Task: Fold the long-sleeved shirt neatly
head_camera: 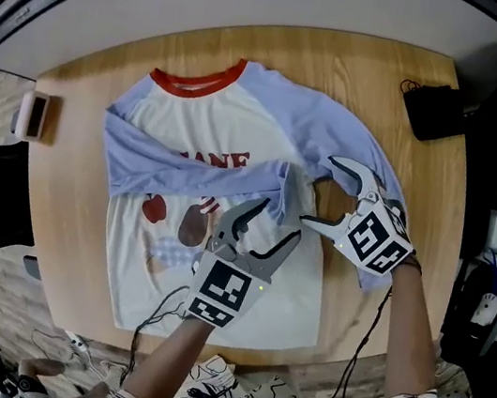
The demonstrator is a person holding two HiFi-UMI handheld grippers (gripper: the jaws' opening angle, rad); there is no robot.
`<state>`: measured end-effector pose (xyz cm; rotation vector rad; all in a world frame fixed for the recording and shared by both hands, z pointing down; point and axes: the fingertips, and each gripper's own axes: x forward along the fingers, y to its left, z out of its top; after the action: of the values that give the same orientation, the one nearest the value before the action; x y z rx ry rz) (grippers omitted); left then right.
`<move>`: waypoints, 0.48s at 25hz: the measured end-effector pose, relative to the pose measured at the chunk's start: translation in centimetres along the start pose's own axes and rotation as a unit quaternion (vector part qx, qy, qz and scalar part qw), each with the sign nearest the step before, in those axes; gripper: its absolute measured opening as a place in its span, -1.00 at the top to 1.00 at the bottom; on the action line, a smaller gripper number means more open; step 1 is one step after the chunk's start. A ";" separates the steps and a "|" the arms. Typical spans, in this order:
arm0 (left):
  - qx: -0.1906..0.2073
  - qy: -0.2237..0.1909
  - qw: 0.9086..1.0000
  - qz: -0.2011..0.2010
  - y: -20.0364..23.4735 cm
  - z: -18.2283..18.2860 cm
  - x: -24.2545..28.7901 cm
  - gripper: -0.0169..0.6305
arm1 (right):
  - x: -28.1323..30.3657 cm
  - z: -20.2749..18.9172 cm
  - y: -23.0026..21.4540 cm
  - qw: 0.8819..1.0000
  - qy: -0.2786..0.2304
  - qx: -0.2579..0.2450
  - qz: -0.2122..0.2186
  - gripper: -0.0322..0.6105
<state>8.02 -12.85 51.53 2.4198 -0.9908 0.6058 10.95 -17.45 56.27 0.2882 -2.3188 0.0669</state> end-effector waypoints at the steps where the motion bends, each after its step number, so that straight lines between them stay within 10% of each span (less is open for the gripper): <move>1: -0.003 -0.005 1.000 0.022 1.6 0.3 -1.0 0.05 | 0.1 0.6 0.2 1.000 -0.010 0.008 0.005 -0.64; 7: 0.039 0.030 0.990 0.132 12.3 -0.7 -6.8 0.06 | 1.2 4.7 0.6 0.990 -0.084 0.115 0.017 -0.49; 12: 0.061 0.033 0.985 0.160 15.1 -1.1 -9.0 0.15 | 2.6 4.0 0.5 0.972 -0.050 0.228 -0.023 -0.14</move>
<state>-9.00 -17.10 51.10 2.3423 -1.3627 0.8741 6.23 -18.00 55.36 0.5863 -2.3739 0.5780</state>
